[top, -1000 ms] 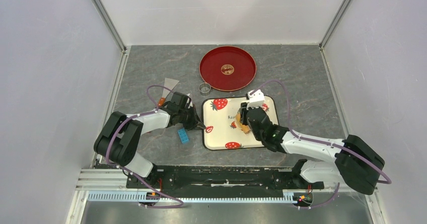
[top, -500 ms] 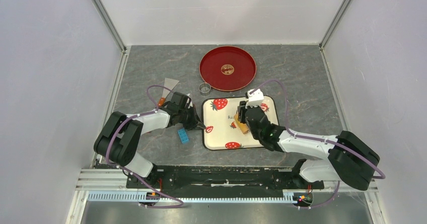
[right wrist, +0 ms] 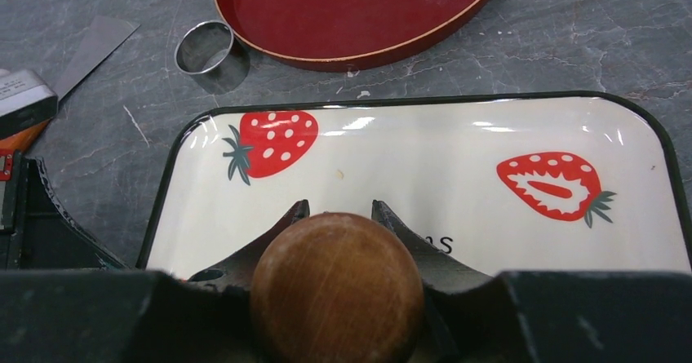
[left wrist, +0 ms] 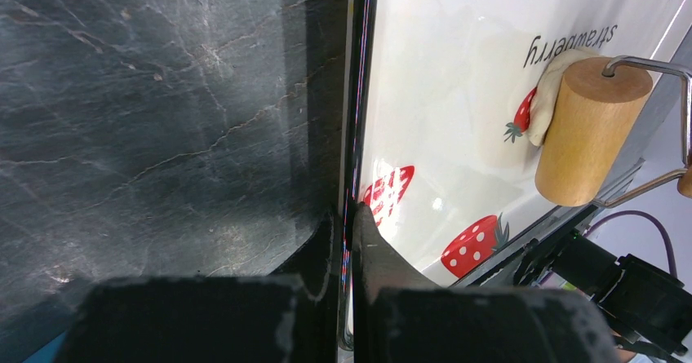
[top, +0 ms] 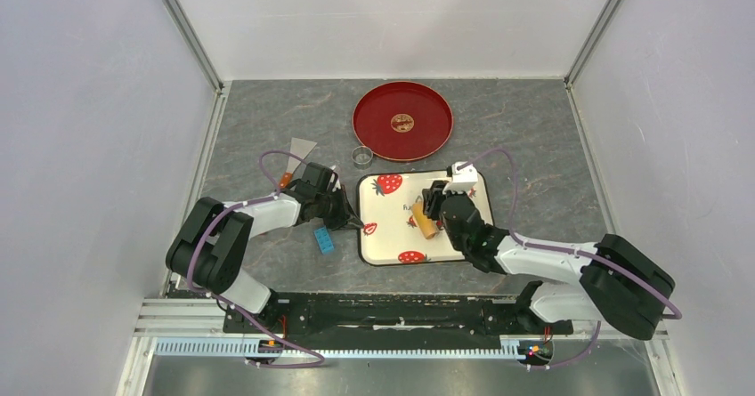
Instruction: Roll out the dumpling wrappers from the dough
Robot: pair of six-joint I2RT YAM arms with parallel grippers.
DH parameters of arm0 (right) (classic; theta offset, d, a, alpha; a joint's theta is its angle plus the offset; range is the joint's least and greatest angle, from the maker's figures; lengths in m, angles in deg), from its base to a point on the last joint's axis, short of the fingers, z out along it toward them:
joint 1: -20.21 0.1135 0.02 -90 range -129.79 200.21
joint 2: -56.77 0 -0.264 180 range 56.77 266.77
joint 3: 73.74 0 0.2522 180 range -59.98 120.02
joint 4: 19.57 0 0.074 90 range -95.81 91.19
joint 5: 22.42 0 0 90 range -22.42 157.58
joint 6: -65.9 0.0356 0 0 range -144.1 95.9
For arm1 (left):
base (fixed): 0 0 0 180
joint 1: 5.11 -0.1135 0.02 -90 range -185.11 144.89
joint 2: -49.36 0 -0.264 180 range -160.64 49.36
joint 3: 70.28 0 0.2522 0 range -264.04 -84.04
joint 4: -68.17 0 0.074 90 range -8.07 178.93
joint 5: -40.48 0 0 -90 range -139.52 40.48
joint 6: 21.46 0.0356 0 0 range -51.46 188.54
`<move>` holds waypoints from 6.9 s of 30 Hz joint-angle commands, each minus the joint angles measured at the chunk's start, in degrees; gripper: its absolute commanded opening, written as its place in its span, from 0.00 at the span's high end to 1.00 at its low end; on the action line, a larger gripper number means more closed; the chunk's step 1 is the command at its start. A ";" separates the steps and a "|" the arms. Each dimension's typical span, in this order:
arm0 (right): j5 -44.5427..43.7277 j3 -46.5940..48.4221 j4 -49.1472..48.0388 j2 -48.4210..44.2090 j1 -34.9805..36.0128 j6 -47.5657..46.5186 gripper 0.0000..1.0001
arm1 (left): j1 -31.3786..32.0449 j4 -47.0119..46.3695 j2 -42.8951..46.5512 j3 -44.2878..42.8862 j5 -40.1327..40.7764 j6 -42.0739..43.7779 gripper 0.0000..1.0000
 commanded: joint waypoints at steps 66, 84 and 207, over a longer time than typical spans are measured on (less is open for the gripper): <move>12.84 10.35 0.60 4.37 -10.73 -8.05 1.00 | -0.64 8.24 -5.25 3.48 12.18 1.50 0.98; 15.54 -0.01 -3.71 3.52 -10.64 -6.56 1.00 | -0.65 8.00 -5.55 3.38 11.81 1.80 0.98; 6.29 -12.96 2.59 19.51 -3.08 -0.80 1.00 | -0.72 7.64 -4.61 4.44 11.32 1.06 0.98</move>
